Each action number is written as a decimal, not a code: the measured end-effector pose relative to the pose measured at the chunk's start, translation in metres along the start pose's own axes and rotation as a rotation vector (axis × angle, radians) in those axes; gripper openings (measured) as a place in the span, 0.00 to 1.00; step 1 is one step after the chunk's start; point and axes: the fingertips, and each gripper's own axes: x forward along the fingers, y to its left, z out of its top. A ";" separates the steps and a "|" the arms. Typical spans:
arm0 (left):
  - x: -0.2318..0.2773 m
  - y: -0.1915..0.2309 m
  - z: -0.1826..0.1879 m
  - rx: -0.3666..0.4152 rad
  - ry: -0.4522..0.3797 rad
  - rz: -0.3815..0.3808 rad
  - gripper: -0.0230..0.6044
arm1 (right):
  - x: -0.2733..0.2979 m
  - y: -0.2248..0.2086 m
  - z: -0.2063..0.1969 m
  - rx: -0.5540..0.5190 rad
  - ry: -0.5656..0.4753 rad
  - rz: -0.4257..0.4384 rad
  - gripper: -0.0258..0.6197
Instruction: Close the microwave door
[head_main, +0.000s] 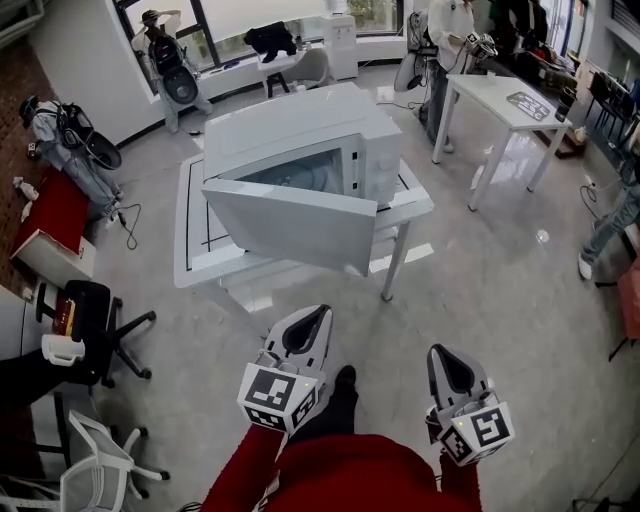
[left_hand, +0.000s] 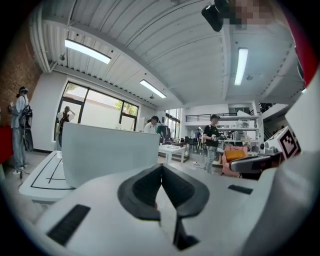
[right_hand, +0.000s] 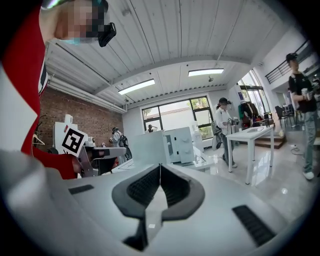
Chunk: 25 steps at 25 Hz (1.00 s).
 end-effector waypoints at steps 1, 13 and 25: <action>0.010 0.005 0.001 -0.005 0.005 -0.007 0.05 | 0.008 -0.005 0.003 0.000 0.003 -0.005 0.06; 0.091 0.051 -0.013 -0.026 0.124 0.008 0.30 | 0.090 -0.039 0.016 0.035 0.033 -0.044 0.06; 0.124 0.075 -0.015 -0.109 0.135 0.017 0.32 | 0.117 -0.058 0.020 0.037 0.040 -0.102 0.06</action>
